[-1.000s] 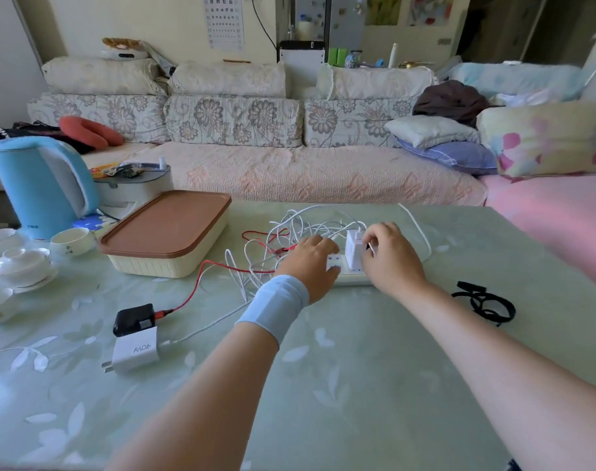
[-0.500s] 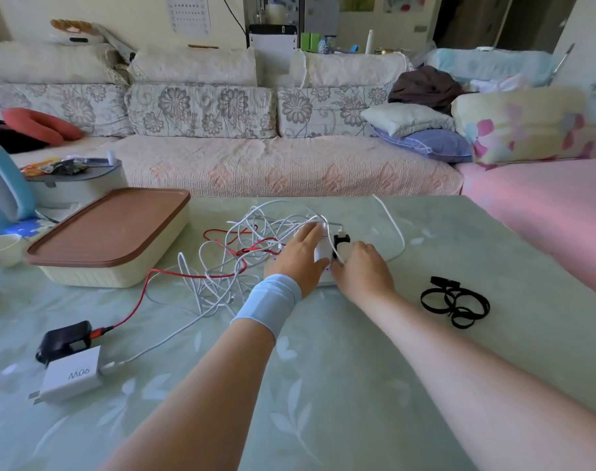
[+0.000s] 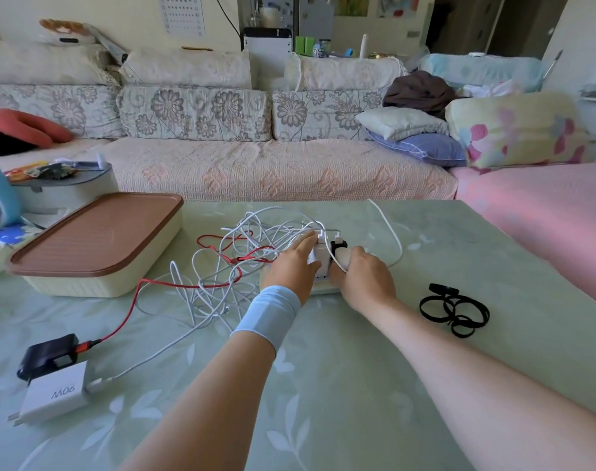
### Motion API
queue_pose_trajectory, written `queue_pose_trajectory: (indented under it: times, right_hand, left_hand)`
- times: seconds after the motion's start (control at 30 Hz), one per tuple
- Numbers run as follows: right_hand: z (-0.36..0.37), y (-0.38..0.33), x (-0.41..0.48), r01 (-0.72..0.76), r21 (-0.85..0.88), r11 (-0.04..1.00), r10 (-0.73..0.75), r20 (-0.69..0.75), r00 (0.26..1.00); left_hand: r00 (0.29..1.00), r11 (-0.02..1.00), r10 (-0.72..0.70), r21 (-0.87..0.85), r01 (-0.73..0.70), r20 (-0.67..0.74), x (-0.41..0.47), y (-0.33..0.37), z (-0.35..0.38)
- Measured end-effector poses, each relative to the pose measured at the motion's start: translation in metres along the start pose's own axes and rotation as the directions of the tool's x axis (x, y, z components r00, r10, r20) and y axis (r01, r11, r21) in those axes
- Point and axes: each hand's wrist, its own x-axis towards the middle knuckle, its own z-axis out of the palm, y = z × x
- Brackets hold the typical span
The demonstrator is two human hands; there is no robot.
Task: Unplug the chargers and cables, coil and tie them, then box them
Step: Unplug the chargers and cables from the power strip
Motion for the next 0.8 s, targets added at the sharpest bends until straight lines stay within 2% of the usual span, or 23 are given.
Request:
queue_pose_trajectory:
  times: [0.1, 0.17, 0.23, 0.37, 0.43, 0.57, 0.67, 0.73, 0.8]
  right_hand:
    - [-0.002, -0.008, -0.002, 0.031, -0.029, 0.999, -0.032, -0.056, 0.998]
    - [-0.009, -0.018, 0.0, 0.043, 0.039, 0.998, -0.036, -0.179, 0.983]
    - [-0.014, -0.022, 0.0, 0.045, 0.092, 0.995, -0.025, -0.206, 0.978]
    - [-0.016, -0.014, -0.005, 0.015, 0.101, 0.995, -0.012, -0.029, 1.0]
    - [-0.02, -0.015, -0.008, 0.024, 0.12, 0.992, -0.026, 0.014, 1.0]
    - [-0.027, -0.017, -0.018, 0.129, 0.186, 0.974, -0.145, 0.074, 0.987]
    - [-0.035, -0.019, -0.032, 0.092, 0.219, 0.971, -0.134, 0.186, 0.973]
    - [-0.042, -0.027, -0.042, 0.045, 0.219, 0.975, -0.115, 0.32, 0.94]
    - [-0.047, -0.04, -0.053, 0.058, 0.205, 0.977, -0.14, 0.413, 0.9]
  left_hand:
    - [1.0, 0.999, -0.013, 0.049, 0.013, -0.003, -0.001, 0.002, -0.001]
    - [1.0, 0.996, -0.022, 0.085, 0.022, -0.001, -0.003, 0.003, -0.002]
    - [1.0, 0.996, -0.021, 0.089, 0.02, 0.015, -0.004, 0.004, -0.004]
    - [0.993, 0.999, 0.008, -0.051, -0.003, 0.115, -0.004, -0.003, -0.006]
    - [0.989, 0.997, 0.038, -0.071, -0.028, 0.141, -0.007, -0.004, -0.007]
    - [0.997, 0.98, 0.028, -0.2, -0.014, 0.067, -0.023, 0.008, -0.015]
    - [0.999, 0.945, -0.043, -0.324, 0.05, 0.031, -0.038, 0.014, -0.033]
    - [0.989, 0.848, -0.13, -0.509, 0.147, 0.069, -0.046, 0.018, -0.051]
    - [0.962, 0.685, -0.194, -0.675, 0.274, 0.194, -0.055, 0.023, -0.067]
